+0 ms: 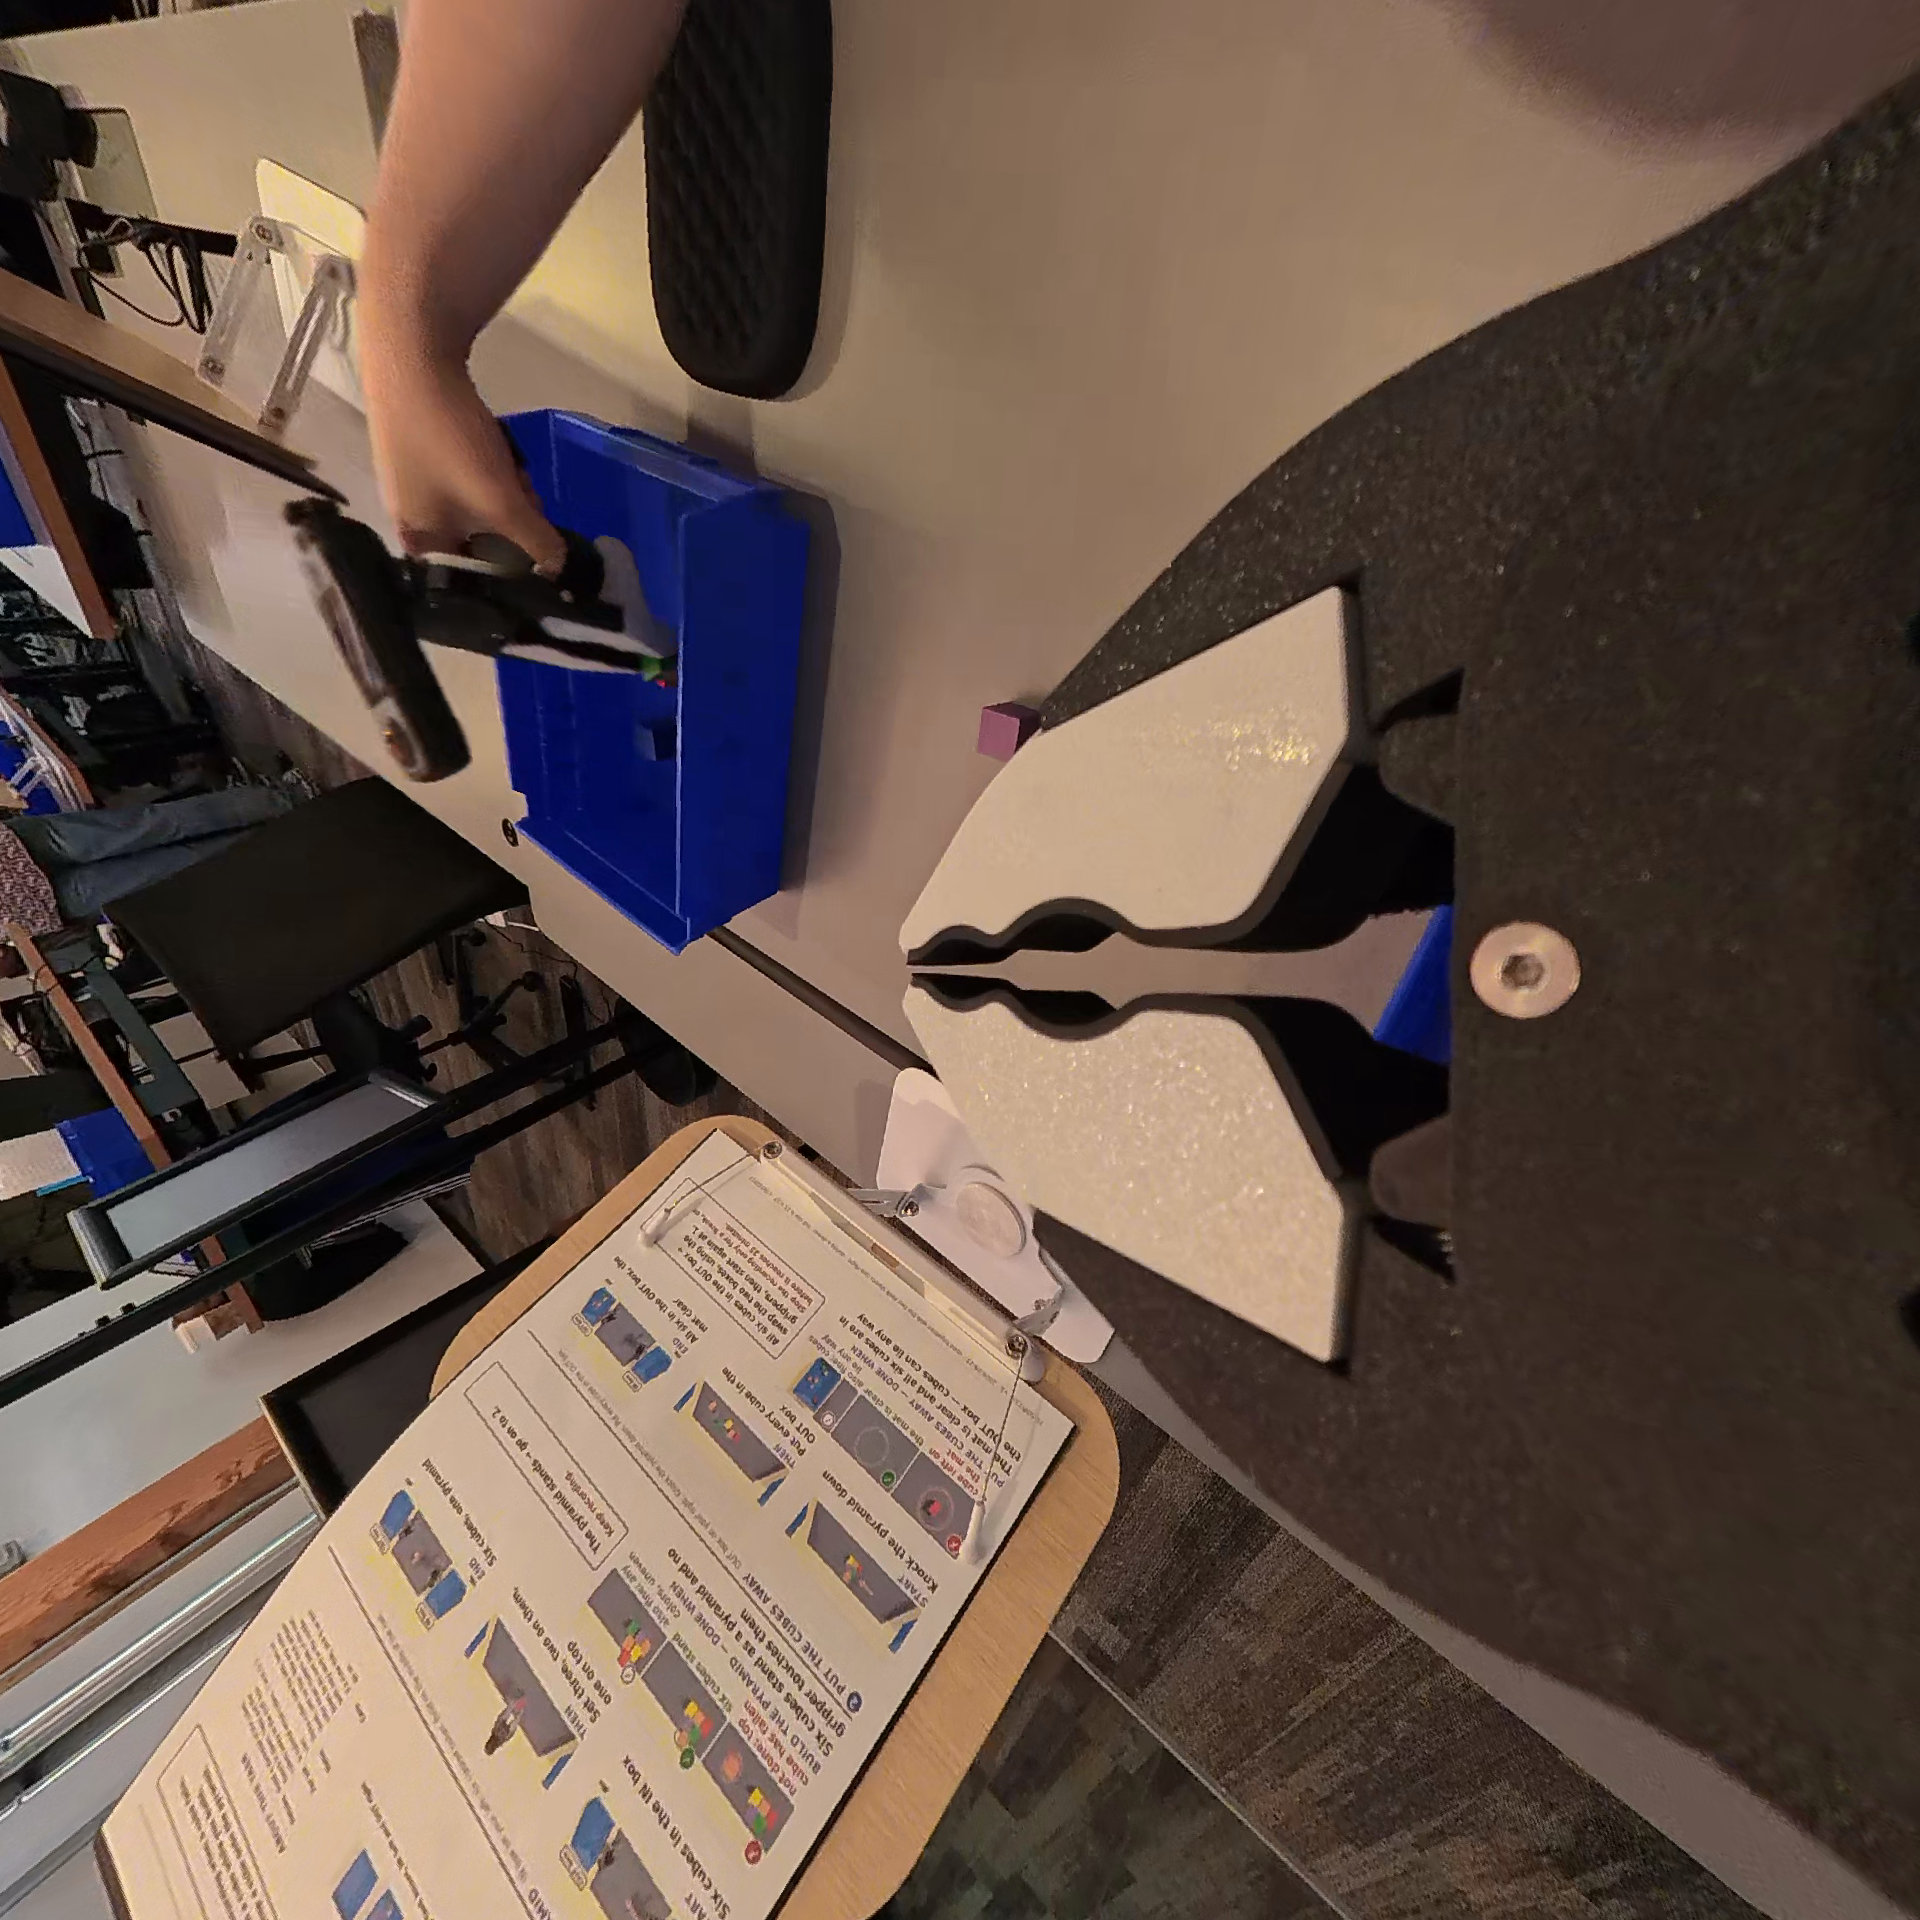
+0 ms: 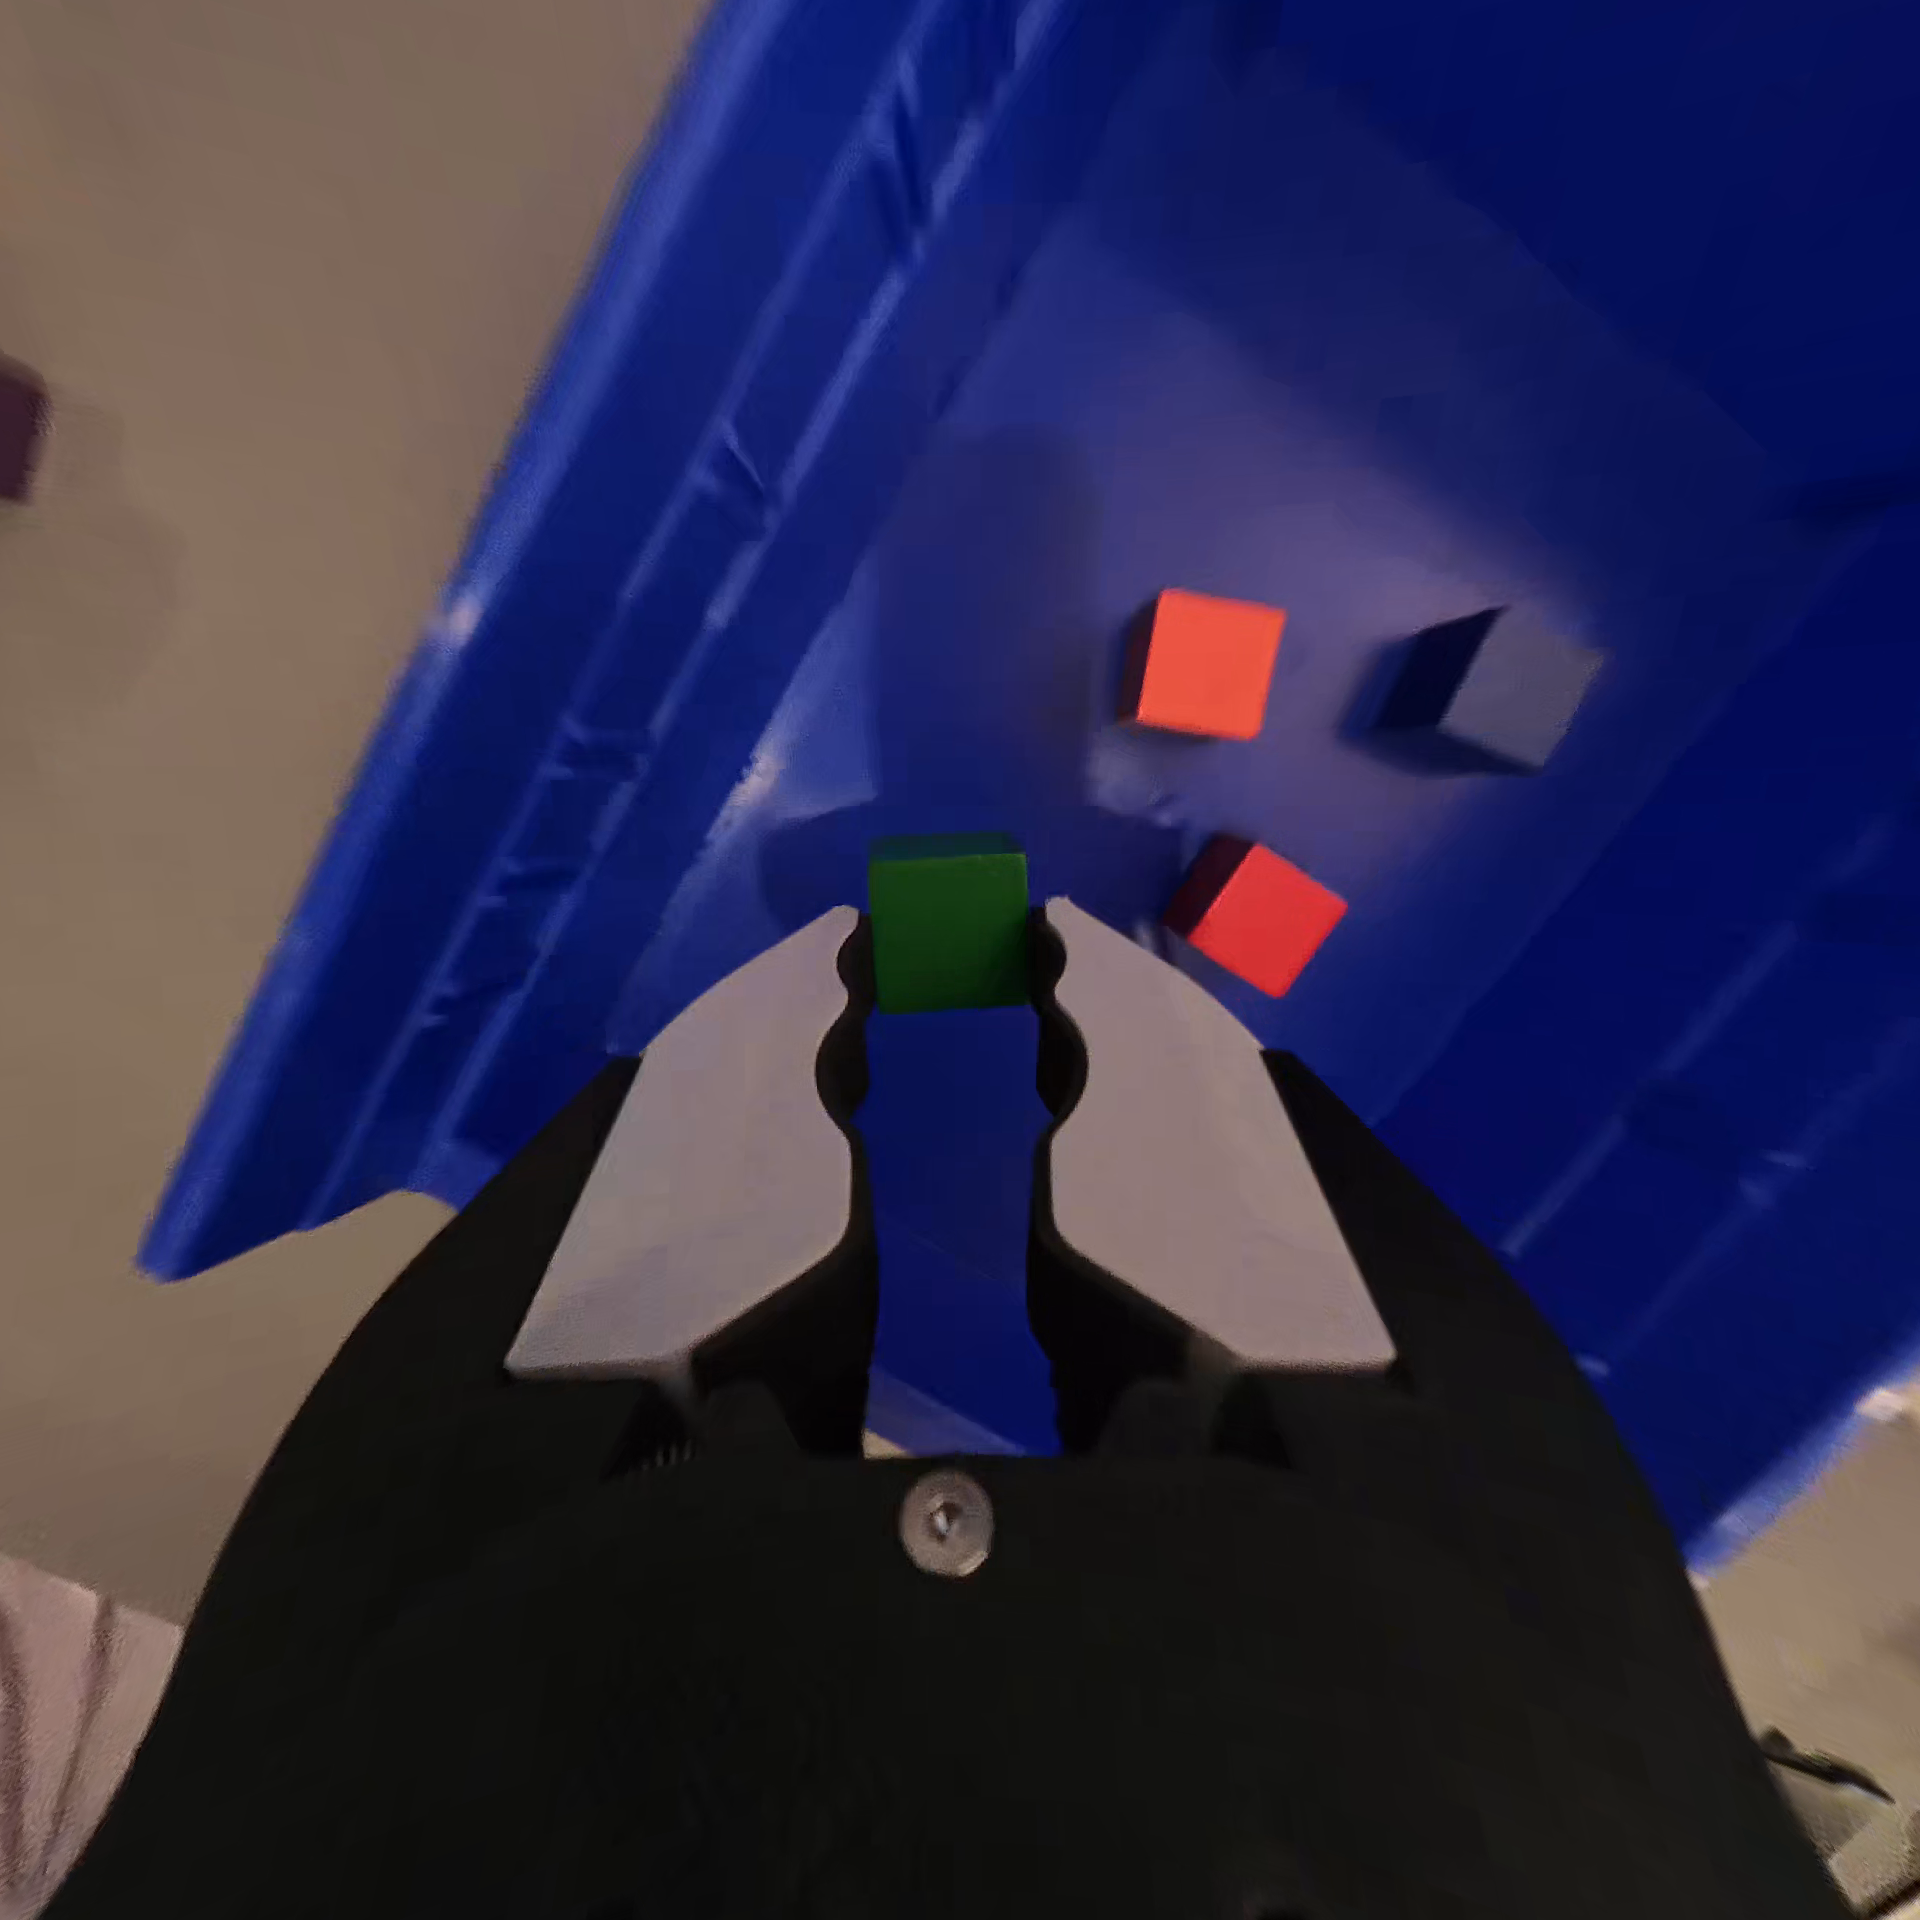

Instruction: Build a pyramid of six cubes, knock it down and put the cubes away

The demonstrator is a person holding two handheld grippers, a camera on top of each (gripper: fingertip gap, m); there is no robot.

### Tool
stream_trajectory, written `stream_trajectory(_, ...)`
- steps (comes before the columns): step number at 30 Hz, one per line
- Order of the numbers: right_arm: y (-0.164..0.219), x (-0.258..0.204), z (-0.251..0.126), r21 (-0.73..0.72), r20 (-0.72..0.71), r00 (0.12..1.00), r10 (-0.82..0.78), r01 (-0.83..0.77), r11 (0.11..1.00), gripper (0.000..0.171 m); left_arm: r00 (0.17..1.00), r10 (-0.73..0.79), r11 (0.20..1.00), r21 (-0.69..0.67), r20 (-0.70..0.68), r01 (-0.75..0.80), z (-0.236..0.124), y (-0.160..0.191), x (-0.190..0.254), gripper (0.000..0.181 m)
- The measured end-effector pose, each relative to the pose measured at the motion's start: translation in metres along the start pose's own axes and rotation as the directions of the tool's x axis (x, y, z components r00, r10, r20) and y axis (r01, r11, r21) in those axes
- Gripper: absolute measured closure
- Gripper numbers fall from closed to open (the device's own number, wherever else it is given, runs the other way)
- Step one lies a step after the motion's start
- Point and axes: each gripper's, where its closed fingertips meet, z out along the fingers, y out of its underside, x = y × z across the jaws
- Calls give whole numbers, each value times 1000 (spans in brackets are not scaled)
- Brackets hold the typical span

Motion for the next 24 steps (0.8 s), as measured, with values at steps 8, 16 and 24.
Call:
stream_trajectory(8,3,14,4,37,-19,995,98,-98,995,124,1000,-5,1000,-16,13,5,-2,2,0,180)
stream_trajectory(16,-105,-139,-98,466,47,887,-460,388,795,122,1000,-15,1000,-18,19,15,0,4,-4,180)
stream_trajectory(24,-86,-216,36,206,93,624,-776,751,628,126,1000,4,1000,-27,13,-4,-2,3,1,180)
